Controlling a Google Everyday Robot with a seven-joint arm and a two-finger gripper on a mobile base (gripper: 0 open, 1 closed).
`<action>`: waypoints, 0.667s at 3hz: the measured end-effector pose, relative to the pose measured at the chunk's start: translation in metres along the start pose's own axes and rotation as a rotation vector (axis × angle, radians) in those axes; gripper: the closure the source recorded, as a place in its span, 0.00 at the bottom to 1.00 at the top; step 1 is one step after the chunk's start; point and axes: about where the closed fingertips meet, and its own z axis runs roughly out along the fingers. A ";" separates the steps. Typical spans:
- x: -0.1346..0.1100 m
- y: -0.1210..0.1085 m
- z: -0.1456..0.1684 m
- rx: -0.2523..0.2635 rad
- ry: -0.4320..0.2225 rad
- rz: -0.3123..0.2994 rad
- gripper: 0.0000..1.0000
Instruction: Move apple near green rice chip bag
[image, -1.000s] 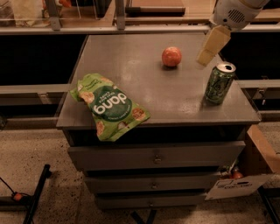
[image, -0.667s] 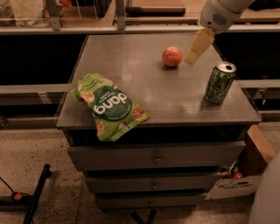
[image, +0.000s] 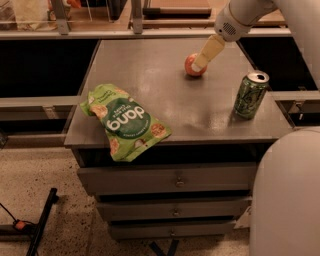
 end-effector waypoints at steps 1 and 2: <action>-0.009 -0.013 0.026 0.034 -0.049 0.038 0.00; -0.013 -0.017 0.053 0.046 -0.054 0.052 0.00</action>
Offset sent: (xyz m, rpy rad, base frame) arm 0.0587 0.0292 -0.0484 0.0614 -0.0675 -0.0807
